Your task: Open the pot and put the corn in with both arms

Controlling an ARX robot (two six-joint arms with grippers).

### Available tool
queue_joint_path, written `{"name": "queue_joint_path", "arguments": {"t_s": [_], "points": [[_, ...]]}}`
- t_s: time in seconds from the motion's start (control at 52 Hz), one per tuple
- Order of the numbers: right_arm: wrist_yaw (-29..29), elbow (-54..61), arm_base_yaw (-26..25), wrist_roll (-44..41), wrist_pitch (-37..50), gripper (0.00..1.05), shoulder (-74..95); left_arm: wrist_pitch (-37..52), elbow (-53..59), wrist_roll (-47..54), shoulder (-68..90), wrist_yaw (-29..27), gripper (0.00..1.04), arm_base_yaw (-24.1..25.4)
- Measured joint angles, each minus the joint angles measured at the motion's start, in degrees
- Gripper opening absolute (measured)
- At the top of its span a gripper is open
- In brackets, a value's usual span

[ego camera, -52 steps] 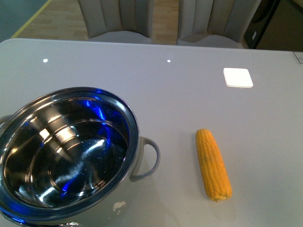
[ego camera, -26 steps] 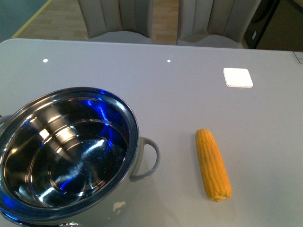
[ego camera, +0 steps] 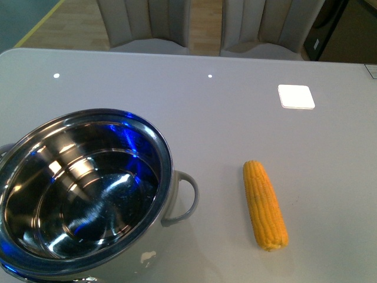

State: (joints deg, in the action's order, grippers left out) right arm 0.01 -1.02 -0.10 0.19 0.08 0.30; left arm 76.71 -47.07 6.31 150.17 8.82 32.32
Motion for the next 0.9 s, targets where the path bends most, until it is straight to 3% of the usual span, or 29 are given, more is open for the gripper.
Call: {"name": "queue_joint_path", "arguments": {"t_s": [0.096, 0.231, 0.462, 0.904], "points": [[0.0, 0.0, 0.0, 0.0, 0.0, 0.96, 0.0, 0.2, -0.4, -0.1, 0.3, -0.3, 0.41, 0.0], [0.0, 0.0, 0.0, 0.0, 0.0, 0.96, 0.0, 1.0, -0.7, 0.3, 0.9, -0.9, 0.66, 0.0], [0.0, 0.0, 0.0, 0.0, 0.0, 0.96, 0.0, 1.2, -0.9, 0.7, 1.1, -0.9, 0.99, 0.0], [0.0, 0.0, 0.0, 0.0, 0.0, 0.96, 0.0, 0.3, 2.8, -0.1, -8.7, -0.1, 0.98, 0.5]]}}
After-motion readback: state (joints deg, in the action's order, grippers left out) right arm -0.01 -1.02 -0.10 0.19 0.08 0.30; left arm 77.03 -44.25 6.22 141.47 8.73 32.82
